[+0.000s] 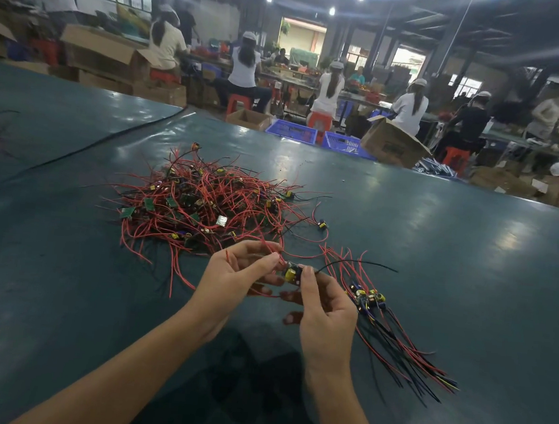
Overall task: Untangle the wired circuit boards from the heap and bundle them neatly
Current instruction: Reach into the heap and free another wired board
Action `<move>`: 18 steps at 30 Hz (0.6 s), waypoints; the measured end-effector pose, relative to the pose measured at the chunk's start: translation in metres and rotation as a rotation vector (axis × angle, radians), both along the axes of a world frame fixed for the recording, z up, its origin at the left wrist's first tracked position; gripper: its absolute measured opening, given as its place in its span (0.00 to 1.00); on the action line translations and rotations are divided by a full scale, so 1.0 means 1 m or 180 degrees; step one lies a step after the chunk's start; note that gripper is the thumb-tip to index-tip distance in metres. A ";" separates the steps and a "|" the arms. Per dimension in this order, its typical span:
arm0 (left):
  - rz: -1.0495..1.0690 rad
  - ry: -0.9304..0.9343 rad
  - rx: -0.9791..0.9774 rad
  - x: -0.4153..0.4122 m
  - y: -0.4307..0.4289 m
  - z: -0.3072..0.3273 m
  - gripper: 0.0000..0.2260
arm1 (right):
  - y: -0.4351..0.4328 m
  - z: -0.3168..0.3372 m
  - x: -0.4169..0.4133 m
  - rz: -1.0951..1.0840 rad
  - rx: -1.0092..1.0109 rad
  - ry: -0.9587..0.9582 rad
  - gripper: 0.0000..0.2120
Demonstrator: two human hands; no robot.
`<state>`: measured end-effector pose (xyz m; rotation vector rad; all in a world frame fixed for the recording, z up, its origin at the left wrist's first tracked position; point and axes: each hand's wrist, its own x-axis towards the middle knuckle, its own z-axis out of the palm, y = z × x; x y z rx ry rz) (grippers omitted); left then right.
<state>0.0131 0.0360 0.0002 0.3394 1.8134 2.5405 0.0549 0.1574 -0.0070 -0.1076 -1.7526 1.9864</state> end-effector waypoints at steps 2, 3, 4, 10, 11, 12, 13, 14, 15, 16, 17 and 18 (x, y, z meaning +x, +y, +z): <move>0.0047 -0.0062 -0.0031 -0.001 -0.002 0.001 0.16 | 0.001 0.000 -0.001 0.0003 -0.0147 0.0066 0.09; 0.0140 -0.0050 -0.0115 -0.002 -0.004 0.001 0.16 | 0.001 0.000 -0.001 0.0034 -0.0185 0.0087 0.09; 0.0247 -0.0011 -0.0247 -0.004 -0.006 0.001 0.15 | 0.002 0.000 -0.001 0.0081 -0.0183 0.0100 0.09; 0.0215 0.0429 -0.1232 -0.009 -0.011 0.001 0.15 | 0.000 -0.001 0.000 0.0265 0.0016 0.0157 0.08; 0.0160 0.0425 -0.1213 -0.010 -0.011 0.002 0.16 | 0.000 -0.001 0.000 0.0295 0.0055 0.0122 0.07; 0.0077 0.0371 -0.1123 -0.010 -0.011 0.004 0.16 | 0.000 -0.002 0.001 0.0326 0.0098 0.0086 0.07; -0.0005 0.0293 -0.1055 -0.010 -0.011 0.005 0.17 | 0.001 -0.002 0.001 0.0355 0.0140 0.0060 0.06; -0.0059 0.0248 -0.1069 -0.010 -0.011 0.005 0.18 | 0.001 -0.002 0.002 0.0369 0.0178 0.0056 0.06; -0.0068 0.0259 -0.1169 -0.009 -0.011 0.005 0.18 | 0.001 -0.002 0.002 0.0372 0.0211 0.0075 0.06; -0.0054 0.0314 -0.1291 -0.009 -0.012 0.004 0.19 | 0.002 -0.002 0.003 0.0376 0.0255 0.0115 0.07; -0.0025 0.0388 -0.1400 -0.008 -0.013 0.004 0.19 | 0.002 -0.002 0.003 0.0390 0.0322 0.0154 0.06; -0.0001 0.0453 -0.1486 -0.006 -0.013 0.004 0.18 | 0.002 -0.002 0.003 0.0406 0.0397 0.0182 0.06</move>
